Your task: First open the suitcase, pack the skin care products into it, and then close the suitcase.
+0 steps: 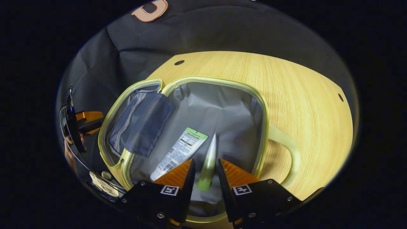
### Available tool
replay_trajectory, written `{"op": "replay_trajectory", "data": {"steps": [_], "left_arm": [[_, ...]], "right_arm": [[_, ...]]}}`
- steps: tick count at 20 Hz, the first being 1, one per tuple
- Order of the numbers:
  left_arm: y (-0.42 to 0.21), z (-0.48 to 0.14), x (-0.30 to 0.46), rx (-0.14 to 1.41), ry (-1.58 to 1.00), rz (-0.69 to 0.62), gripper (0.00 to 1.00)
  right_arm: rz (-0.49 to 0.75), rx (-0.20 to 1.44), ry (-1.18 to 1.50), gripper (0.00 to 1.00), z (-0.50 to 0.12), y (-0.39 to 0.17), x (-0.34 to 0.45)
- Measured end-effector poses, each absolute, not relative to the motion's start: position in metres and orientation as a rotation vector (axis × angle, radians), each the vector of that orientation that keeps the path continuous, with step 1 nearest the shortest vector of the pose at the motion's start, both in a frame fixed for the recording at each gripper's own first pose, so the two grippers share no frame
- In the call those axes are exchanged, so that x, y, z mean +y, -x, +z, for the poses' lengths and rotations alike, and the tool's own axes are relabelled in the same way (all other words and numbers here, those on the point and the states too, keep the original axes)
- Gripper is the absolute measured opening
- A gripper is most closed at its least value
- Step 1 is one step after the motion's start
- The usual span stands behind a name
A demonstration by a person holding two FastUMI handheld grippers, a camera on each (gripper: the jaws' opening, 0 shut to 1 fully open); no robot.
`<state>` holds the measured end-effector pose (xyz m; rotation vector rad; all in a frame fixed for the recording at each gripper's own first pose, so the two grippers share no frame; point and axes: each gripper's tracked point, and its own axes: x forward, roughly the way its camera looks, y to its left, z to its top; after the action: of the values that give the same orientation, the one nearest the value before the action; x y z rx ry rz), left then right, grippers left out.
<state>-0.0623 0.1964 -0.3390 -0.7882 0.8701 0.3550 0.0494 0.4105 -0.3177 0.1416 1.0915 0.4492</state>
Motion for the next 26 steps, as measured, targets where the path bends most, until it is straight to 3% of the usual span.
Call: {"op": "replay_trajectory", "data": {"steps": [4, 6, 7, 8, 12, 13, 14, 18, 26], "left_arm": [[0.063, -0.355, 0.211, 0.882, 0.942, 0.362, 0.91], [0.060, -0.360, 0.216, 0.898, 0.992, 0.352, 0.89], [0.057, -0.365, 0.212, 0.914, 1.007, 0.333, 0.77], [0.052, -0.368, 0.199, 0.924, 1.025, 0.303, 0.79], [0.054, -0.374, 0.193, 0.967, 0.853, 0.264, 0.21], [0.049, -0.372, 0.195, 0.947, 0.828, 0.268, 0.21], [0.049, -0.362, 0.191, 0.947, 0.791, 0.246, 0.09], [0.031, -0.338, 0.182, 0.889, 0.618, 0.220, 0.08], [0.006, -0.208, 0.146, 0.678, 0.428, 0.145, 0.08]], "right_arm": [[0.418, 0.991, -0.160, 0.77, -0.291, -0.063, 0.395], [0.382, 0.920, -0.156, 0.89, -0.275, -0.074, 0.379], [0.361, 0.888, -0.150, 0.91, -0.268, -0.078, 0.370], [0.343, 0.856, -0.148, 0.94, -0.260, -0.081, 0.361], [0.298, 0.780, -0.116, 0.94, -0.239, -0.084, 0.324], [0.287, 0.762, -0.103, 0.94, -0.235, -0.085, 0.316], [0.274, 0.742, -0.090, 0.94, -0.231, -0.085, 0.308], [0.227, 0.652, -0.044, 0.94, -0.206, -0.093, 0.280], [0.201, 0.496, 0.058, 0.94, -0.170, -0.104, 0.242]]}}
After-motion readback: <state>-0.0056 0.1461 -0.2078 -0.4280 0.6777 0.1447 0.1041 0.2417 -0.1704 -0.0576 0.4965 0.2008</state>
